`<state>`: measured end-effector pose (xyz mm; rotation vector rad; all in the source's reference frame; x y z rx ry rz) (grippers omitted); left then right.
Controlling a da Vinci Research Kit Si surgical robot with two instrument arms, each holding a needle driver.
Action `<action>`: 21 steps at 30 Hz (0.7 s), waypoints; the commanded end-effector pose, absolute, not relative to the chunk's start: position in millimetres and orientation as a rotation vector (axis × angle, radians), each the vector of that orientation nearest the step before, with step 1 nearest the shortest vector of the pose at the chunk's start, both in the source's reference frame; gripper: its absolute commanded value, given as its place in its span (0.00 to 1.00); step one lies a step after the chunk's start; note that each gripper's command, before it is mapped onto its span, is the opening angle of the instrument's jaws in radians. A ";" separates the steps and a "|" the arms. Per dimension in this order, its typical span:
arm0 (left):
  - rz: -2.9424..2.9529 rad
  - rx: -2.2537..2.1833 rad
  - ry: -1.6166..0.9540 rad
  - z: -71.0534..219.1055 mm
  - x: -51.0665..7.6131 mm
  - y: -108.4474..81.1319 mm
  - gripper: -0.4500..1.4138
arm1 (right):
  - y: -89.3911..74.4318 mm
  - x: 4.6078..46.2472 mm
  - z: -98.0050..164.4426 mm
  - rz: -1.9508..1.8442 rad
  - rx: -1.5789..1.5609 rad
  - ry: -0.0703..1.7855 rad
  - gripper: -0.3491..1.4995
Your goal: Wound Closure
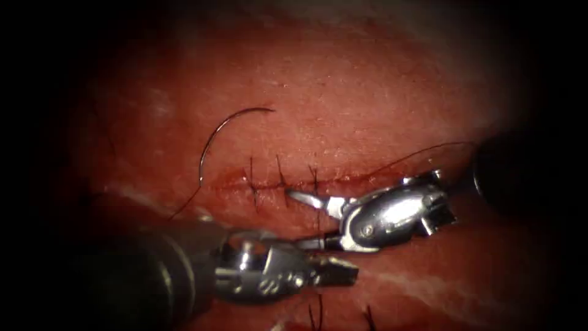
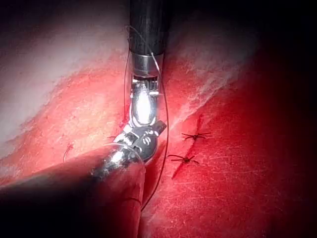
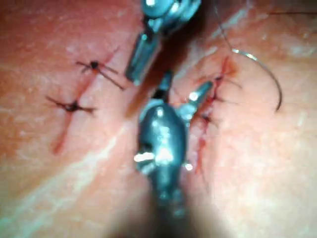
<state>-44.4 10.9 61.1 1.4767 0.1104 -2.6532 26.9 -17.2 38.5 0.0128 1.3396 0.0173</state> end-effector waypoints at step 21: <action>-2.653 1.478 0.113 61.8 -45.2 10.4 0.00 | -17.5 28.9 41.1 0.023 0.001 1.336 0.78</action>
